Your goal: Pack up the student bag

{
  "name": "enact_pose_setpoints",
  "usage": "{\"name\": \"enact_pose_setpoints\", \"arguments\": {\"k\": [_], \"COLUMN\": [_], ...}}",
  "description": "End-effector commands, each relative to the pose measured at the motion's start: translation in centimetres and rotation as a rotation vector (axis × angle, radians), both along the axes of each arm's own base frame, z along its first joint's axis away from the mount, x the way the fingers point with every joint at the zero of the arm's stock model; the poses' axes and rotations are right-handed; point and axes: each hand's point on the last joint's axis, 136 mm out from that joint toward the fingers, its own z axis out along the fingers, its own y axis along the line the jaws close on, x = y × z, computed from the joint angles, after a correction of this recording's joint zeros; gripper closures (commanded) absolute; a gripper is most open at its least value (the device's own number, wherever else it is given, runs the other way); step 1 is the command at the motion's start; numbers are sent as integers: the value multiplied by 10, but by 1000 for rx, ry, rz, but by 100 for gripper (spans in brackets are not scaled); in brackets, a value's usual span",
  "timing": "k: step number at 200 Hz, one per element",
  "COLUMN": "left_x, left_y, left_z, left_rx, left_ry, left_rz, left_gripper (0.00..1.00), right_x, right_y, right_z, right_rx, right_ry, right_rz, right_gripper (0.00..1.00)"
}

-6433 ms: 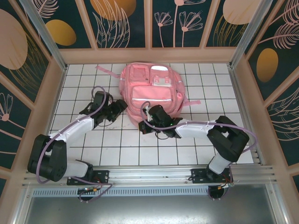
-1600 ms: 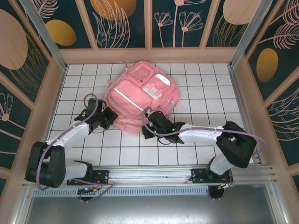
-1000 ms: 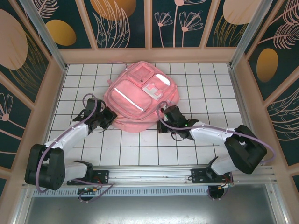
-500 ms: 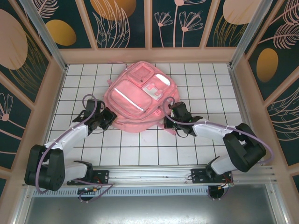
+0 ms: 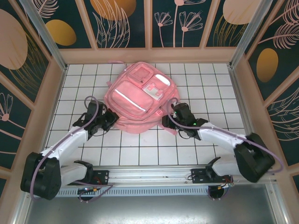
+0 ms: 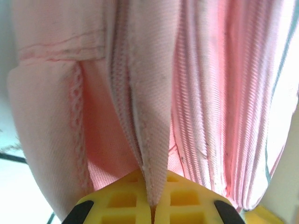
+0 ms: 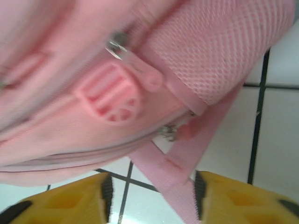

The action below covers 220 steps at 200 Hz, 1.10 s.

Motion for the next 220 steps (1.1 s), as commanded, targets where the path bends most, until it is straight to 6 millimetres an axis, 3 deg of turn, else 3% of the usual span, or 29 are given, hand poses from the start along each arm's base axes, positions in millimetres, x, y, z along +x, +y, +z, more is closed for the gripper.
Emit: {"name": "enact_pose_setpoints", "arguments": {"k": [1,31,49,67,105,130,154,177,188,199,211,217,220], "left_x": [-11,-39,-56,-70,-89,-84,-83,-86,-86,-86,-86,-84,-83], "left_y": [-31,-67,-97,-130,-197,-208,-202,-197,-197,-197,-195,-191,-190], "left_z": [26,25,22,21,28,33,30,26,29,34,44,50,53], "left_rx": [-23,6,12,7,32,44,77,88,101,109,116,123,127], "left_ry": [-96,-117,-128,-151,-207,-224,-221,-218,-221,-233,-269,-289,-305], "left_rz": [-132,-288,-403,-502,-687,-697,-694,-695,-709,-726,-730,-721,-717], "left_gripper": [94,90,85,79,70,69,69,64,53,37,21,4,2], "right_x": [-1,-1,-1,0,-1,-3,-6,-9,-10,-10,-6,-5,-4], "right_y": [-30,-65,-73,-75,-75,-80,-86,-76,-69,-66,-72,-75,-77], "right_z": [33,78,96,103,98,95,95,99,102,108,115,119,121], "right_rx": [-31,-25,-9,-1,9,16,9,35,57,61,42,27,21], "right_ry": [-111,-268,-322,-338,-316,-309,-316,-333,-334,-341,-359,-369,-376], "right_rz": [-106,-228,-240,-242,-246,-271,-291,-220,-188,-170,-202,-214,-218], "right_gripper": [36,28,27,27,27,27,27,26,21,2,1,1,1]}}
